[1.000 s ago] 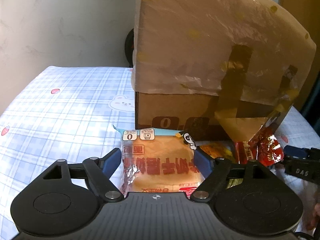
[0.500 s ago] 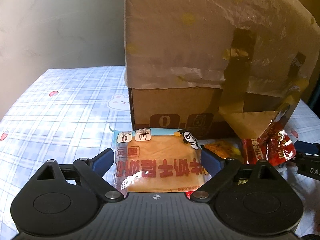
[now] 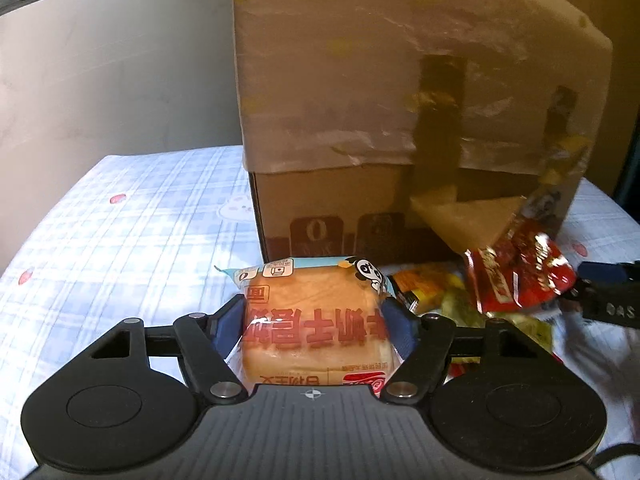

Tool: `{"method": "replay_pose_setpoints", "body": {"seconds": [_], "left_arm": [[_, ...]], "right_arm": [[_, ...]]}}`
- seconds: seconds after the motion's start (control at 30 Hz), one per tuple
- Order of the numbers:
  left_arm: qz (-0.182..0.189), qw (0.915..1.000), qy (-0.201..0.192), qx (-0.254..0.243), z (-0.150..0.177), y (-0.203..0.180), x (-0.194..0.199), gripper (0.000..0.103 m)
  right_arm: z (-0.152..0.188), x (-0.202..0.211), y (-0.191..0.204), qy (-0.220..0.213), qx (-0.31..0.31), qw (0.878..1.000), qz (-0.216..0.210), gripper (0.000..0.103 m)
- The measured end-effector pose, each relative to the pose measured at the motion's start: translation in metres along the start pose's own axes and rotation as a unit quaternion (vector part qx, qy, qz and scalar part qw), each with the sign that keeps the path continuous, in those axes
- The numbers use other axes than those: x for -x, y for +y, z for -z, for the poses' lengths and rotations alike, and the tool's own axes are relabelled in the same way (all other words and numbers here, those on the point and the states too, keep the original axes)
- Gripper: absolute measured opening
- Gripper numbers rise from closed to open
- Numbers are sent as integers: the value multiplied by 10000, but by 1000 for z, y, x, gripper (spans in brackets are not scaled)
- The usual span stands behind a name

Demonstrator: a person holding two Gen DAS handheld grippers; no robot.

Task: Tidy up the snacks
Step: 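Grasp the bread bun packet with the left gripper while the right grasps the brown jerky packet, then lift both packets over the box and open both grippers inside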

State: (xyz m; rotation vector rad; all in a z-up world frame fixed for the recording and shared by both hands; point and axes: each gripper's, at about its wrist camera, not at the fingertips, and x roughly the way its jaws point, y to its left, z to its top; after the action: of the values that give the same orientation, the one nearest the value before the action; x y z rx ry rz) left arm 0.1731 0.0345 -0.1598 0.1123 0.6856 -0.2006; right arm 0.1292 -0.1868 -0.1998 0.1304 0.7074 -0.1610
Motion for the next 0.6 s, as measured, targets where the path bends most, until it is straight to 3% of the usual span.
{"method": "replay_pose_setpoints", "body": {"seconds": [0.33,0.6], "left_arm": [[-86,9990,-218,376,30,-5,36,75],[-183,9991,-304,241,29,0,37,75]], "right_arm": [[0,4,-8,-99,-175,9993,-308,56],[1,9,-10,-192,-240,9989,-364,56]]}}
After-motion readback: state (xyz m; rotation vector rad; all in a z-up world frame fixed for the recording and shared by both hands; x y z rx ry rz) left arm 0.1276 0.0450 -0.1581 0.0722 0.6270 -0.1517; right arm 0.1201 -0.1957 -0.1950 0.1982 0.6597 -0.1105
